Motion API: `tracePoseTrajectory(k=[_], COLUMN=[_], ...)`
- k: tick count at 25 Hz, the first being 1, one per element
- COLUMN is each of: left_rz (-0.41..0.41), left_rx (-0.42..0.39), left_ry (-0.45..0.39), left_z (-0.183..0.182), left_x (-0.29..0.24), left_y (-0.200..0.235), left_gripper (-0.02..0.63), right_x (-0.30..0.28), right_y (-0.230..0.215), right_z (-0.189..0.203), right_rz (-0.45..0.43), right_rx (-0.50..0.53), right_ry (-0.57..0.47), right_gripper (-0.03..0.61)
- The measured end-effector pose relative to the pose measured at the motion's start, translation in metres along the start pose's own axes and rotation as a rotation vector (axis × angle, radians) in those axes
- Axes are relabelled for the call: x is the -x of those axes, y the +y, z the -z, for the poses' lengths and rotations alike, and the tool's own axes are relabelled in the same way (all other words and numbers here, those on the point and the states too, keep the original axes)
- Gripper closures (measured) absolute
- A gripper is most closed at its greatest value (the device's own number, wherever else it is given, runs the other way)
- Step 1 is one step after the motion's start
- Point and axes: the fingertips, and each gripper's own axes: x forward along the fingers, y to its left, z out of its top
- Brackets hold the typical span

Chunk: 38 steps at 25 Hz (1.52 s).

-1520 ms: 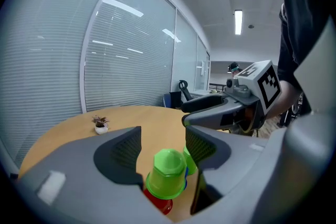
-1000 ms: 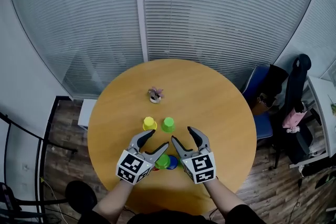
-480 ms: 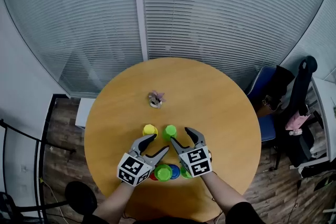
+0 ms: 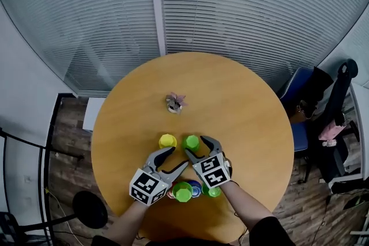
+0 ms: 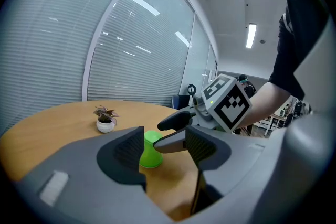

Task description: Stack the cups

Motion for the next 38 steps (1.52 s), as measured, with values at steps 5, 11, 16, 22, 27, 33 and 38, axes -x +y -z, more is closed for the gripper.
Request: tracePoseTrajectory(k=[5,11,16,22,27,33,38], left_rz=[0.0,-0.007,-0.012,-0.005,0.01,0.026,0.04], left_rx=[0.018,0.027,0.022,-0.01,-0.045,-0.101,-0.135], left_ry=[0.005,0.004,-0.003,-0.026,-0.041,-0.067,-0.079], left_z=[0.007,0.01,0.007,-0.008,-0.021,-0.042,-0.052], left_x=[-0.002,0.002,0.004,0.01,0.019,0.033,0.046], left_y=[0.001,0.003,0.003,-0.006,-0.021,-0.043,-0.065], left_gripper=[0.364,0.364,0.364,0.364,0.364,0.364,0.364], right_x=[-0.013,-0.018,-0.009,0.018,0.047,0.093,0.124], right_y=[-0.003,-0.001,-0.002,0.002,0.01,0.021,0.034], right_z=[0.006,0.005,-0.002,-0.018,-0.029,-0.037,-0.033], right_rz=[0.008,0.009,0.018,0.036,0.05,0.064,0.074], right_rx=[0.019,0.037,0.039,0.046,0.048,0.009,-0.017], right_ry=[0.041,0.042,0.016,-0.034,-0.073,-0.12,-0.141], right_gripper=[0.318,0.351,0.353,0.353,0.353,0.353,0.353])
